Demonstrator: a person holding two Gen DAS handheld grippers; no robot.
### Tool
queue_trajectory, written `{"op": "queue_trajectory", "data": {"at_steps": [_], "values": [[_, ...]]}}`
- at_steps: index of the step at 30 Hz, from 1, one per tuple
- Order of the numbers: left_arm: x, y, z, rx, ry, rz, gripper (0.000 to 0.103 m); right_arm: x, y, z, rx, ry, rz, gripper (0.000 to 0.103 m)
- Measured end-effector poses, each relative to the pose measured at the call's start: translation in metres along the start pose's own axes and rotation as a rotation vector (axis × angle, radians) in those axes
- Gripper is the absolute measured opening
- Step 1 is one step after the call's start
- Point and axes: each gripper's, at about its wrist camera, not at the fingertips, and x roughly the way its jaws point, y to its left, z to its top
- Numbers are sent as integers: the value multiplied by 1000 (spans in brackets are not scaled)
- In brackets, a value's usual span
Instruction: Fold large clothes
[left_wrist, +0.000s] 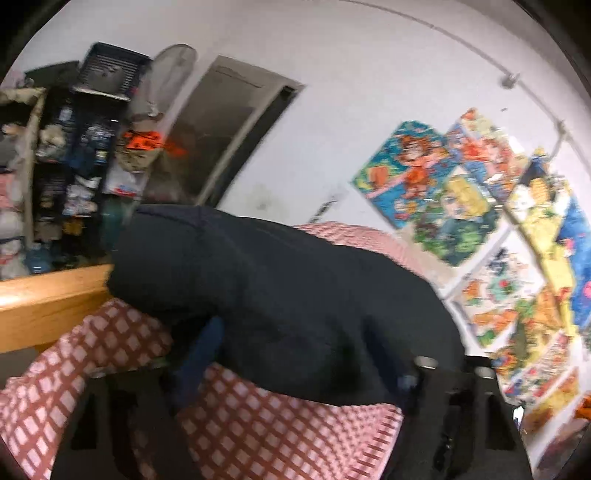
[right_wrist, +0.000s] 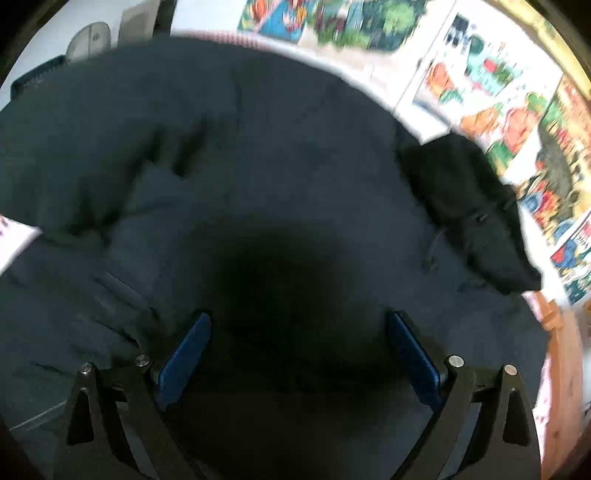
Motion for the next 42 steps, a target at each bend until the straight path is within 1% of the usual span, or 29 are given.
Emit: {"op": "queue_trajectory", "data": {"at_steps": [1,2,3,4,5,7,8,10,12,13,15,16,18,19,22,23,25,27,30,34,35,38,39,40,42], "values": [[4,2,2,-3,8,38,50,2,-1,-2,12,2,5,96],[6,5,3,-13,15,53,42,3,-1,-3,18,2,6,98],[9,9,5,-28,23,62,37,2,-1,-3,17,0,8,98],[11,9,6,-20,25,81,25,1,-1,-3,11,-3,9,98],[10,6,7,3,20,90,17,0,0,-4,0,-5,9,98],[3,-11,9,100,-21,113,10,-2,-2,-4,-11,-8,7,98],[-1,-18,11,135,-36,116,8,-4,-4,-5,-11,-7,4,98],[-14,-39,17,228,-81,107,7,-9,-9,-5,-5,-1,-1,98],[-25,-58,23,294,-115,89,6,-16,-14,-5,2,3,-7,98],[-35,-72,29,345,-142,69,6,-23,-17,-6,10,-4,-7,98],[-48,-95,37,409,-175,38,6,-41,-25,-7,29,-29,0,98],[-59,-113,41,460,-197,15,6,-52,-31,-8,40,-47,2,98],[-72,-140,43,529,-225,-5,6,-75,-46,-10,68,-87,-9,98],[-83,-160,42,581,-246,-24,6,-84,-53,-12,84,-100,-15,98],[-106,-206,31,683,-275,-77,6,-109,-81,-20,153,-133,-24,98],[-113,-224,25,723,-281,-102,6,-117,-92,-24,179,-141,-24,98],[-125,-252,12,768,-279,-151,6,-130,-115,-34,226,-157,-28,98],[-135,-283,-9,821,-268,-190,6,-144,-135,-47,246,-168,-47,98],[-143,-313,-40,891,-246,-232,6,-155,-164,-62,270,-187,-70,98],[-147,-347,-91,989,-181,-324,6,-173,-206,-89,338,-205,-90,98],[-146,-357,-108,1024,-158,-356,6,-175,-216,-97,356,-206,-95,98],[-141,-374,-151,1096,-87,-428,6,-172,-246,-121,395,-188,-123,98],[-139,-374,-162,1111,-68,-443,6,-171,-254,-129,404,-182,-133,98],[-134,-380,-182,1138,-28,-468,6,-169,-263,-139,416,-175,-145,98],[-126,-385,-208,1173,25,-495,6,-164,-280,-158,444,-154,-159,98]]}}
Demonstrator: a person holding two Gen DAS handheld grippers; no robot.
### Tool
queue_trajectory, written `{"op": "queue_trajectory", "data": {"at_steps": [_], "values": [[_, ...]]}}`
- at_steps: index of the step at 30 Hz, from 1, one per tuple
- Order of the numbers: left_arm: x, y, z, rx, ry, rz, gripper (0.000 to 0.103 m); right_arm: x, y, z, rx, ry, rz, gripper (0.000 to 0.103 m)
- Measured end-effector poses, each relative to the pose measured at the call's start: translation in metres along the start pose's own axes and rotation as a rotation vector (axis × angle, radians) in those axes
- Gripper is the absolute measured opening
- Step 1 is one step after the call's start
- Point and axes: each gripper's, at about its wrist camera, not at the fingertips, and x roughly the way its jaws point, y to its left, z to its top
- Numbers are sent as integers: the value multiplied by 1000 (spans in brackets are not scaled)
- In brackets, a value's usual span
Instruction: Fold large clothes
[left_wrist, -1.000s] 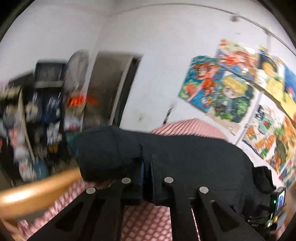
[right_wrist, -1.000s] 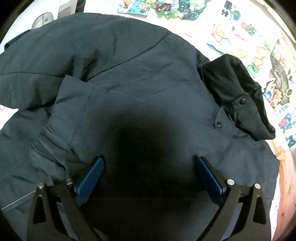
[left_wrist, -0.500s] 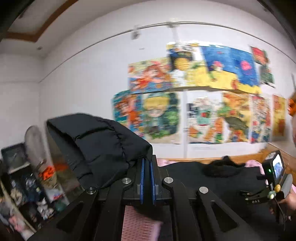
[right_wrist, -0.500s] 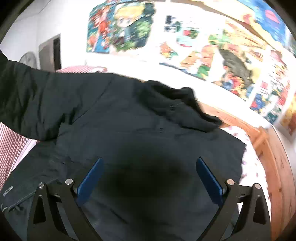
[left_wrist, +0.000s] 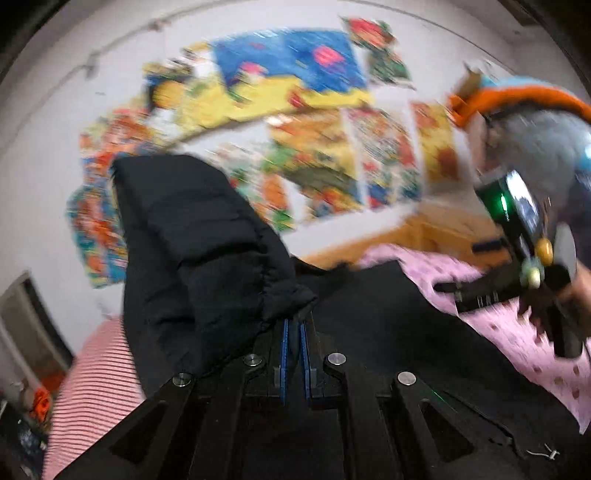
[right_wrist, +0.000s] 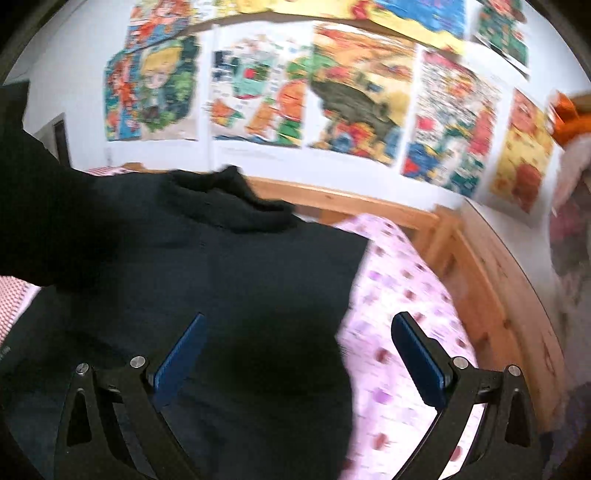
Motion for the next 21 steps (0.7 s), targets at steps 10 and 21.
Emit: {"op": "queue_trajectory", "data": {"at_steps": [10,21], "values": [[96,-73,-51,16,233,-208,7,48,-58,-40,193,101,176,98],[85,-58,-62,-54,248,-377,82,97,-19,-60,366,247,551,98]]}}
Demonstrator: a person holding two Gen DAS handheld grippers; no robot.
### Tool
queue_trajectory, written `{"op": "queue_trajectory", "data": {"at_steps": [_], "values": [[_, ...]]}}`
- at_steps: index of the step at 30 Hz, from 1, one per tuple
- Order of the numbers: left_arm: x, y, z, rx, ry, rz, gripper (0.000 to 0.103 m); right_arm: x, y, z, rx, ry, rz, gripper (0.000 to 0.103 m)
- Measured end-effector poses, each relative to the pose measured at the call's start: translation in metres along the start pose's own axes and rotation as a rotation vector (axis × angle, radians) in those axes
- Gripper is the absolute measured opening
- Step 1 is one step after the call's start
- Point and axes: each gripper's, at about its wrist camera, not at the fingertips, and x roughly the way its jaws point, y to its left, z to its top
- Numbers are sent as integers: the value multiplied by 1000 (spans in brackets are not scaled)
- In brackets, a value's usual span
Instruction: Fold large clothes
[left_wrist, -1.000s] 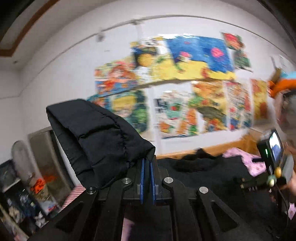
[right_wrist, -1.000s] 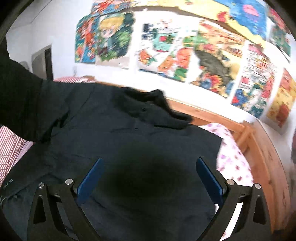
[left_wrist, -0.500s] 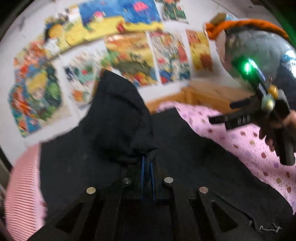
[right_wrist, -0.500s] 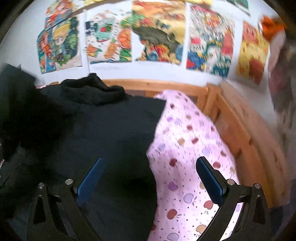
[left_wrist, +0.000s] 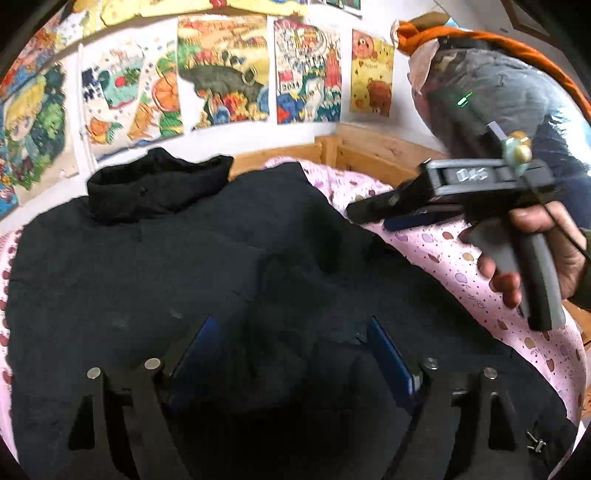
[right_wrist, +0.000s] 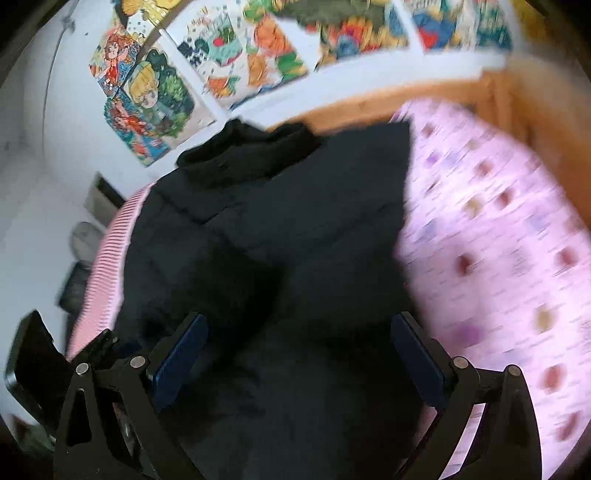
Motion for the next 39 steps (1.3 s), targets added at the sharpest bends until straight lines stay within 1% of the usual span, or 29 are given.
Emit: {"op": "queue_trajectory", "data": {"at_steps": [1,3,5,7,8,10,11,12,13,14,15,16,17,18,20,24,28,31,33,34,35,36,37,38,39], "values": [[-3,2,0,-5,5,0,82,4,0,-3,18,9,15,98],[-8,10,0,-18,12,10,82,20,-4,-9,89,37,76,98],[-19,23,-3,-45,22,48,82,30,-9,-16,157,50,103,98],[-26,36,-4,-70,32,128,82,37,-12,-25,188,59,77,98],[-33,49,-5,-91,35,183,82,40,-12,-29,181,61,59,98],[-44,71,-6,-124,29,240,82,43,-8,-34,153,75,28,98],[-51,88,-8,-143,27,291,82,44,-5,-36,139,74,17,97],[-55,97,-9,-153,29,319,83,44,0,-37,123,69,-3,91],[-60,114,-12,-173,37,359,83,45,3,-37,113,70,-9,83],[-63,127,-14,-196,44,385,83,47,7,-38,96,78,-21,60],[-67,139,-16,-221,47,403,83,47,12,-38,80,79,-62,35],[-72,152,-18,-247,45,418,83,46,15,-36,71,69,-113,23],[-76,162,-21,-266,42,430,83,43,17,-36,79,57,-121,11],[-78,170,-22,-277,40,441,83,39,18,-35,94,38,-106,8],[-84,186,-27,-302,39,471,83,28,23,-29,95,-6,-85,4],[-89,200,-34,-323,39,487,83,4,48,-9,8,-114,-126,3],[-86,201,-32,-328,30,476,83,-11,57,15,-46,-174,-195,3],[-74,198,-23,-302,25,463,83,-8,53,25,-69,-164,-251,4],[-55,198,-15,-303,39,441,83,-2,51,27,-130,-145,-305,6],[-46,199,-13,-312,51,432,83,-2,51,24,-189,-141,-344,7],[-35,200,-11,-322,62,421,83,3,58,23,-239,-139,-378,12],[-23,201,-9,-327,70,416,83,5,64,24,-275,-136,-394,24],[-15,202,-8,-331,79,417,83,7,71,23,-318,-135,-394,33],[-3,204,-7,-339,93,414,83,8,77,22,-349,-143,-381,53],[4,205,-8,-345,105,410,83,4,81,21,-362,-151,-369,65]]}}
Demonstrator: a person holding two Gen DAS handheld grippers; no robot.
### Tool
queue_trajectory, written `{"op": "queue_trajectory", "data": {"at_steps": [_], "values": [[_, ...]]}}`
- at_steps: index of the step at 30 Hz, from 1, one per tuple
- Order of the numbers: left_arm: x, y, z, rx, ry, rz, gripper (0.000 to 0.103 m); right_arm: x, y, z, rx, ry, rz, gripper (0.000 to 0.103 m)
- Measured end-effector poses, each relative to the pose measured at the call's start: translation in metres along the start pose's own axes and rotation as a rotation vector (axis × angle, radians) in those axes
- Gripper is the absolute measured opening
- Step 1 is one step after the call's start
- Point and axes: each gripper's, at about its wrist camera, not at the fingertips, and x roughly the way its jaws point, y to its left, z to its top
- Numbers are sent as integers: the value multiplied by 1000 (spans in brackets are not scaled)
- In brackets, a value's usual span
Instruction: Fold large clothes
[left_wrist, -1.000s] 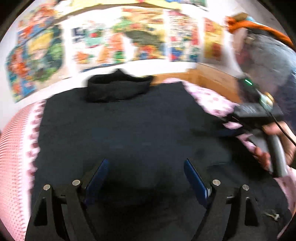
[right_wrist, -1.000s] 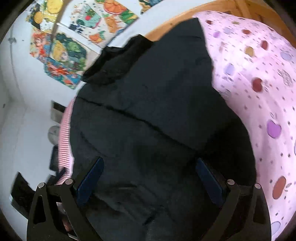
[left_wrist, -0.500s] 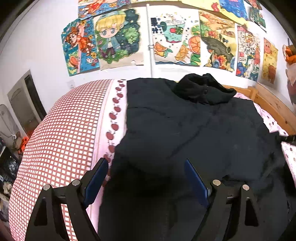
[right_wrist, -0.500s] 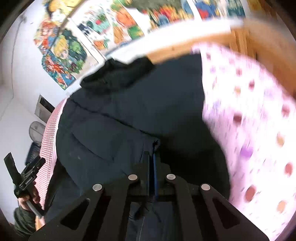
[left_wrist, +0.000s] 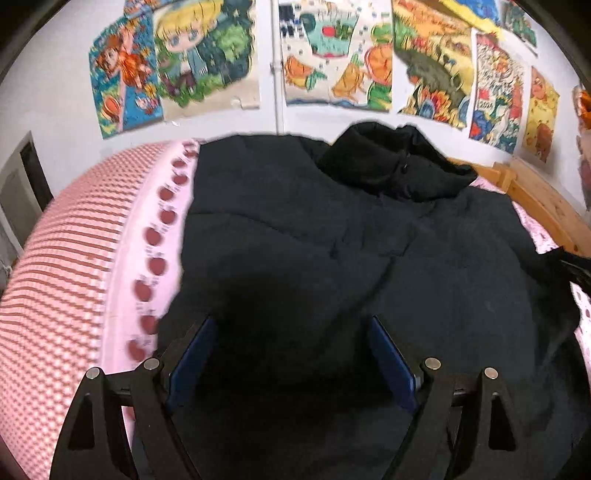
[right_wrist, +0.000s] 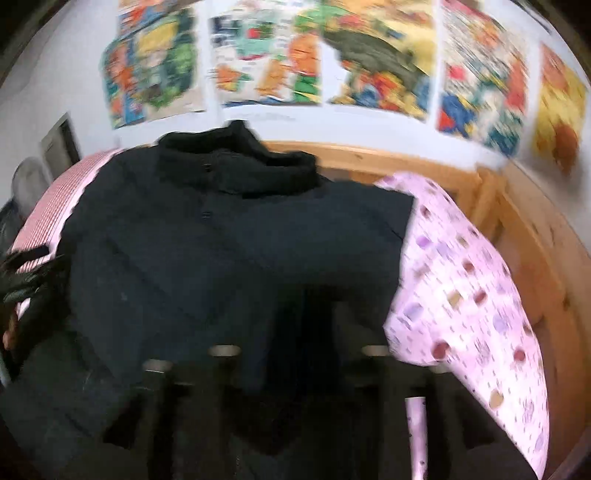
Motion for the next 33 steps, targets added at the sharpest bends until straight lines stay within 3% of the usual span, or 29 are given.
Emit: {"op": "queue_trajectory", "data": {"at_steps": [3,5,10,11,15,20,33], "values": [[16,1,-7,-30,24,5,86,2,13,6,-21,3,31,66],[22,8,-16,-76,26,-20,94,10,20,5,-29,32,20,66],[32,22,-32,-143,17,-63,101,45,30,-11,-117,169,-149,66],[35,21,-34,-141,17,-63,102,54,29,-15,-132,205,-184,71],[43,16,-40,-117,-1,-36,103,66,18,-20,-52,230,-161,78],[45,16,-48,-123,-40,-39,103,77,18,-28,-42,237,-157,83],[41,27,-54,-137,-58,-64,103,63,11,-32,5,239,-69,86]]}}
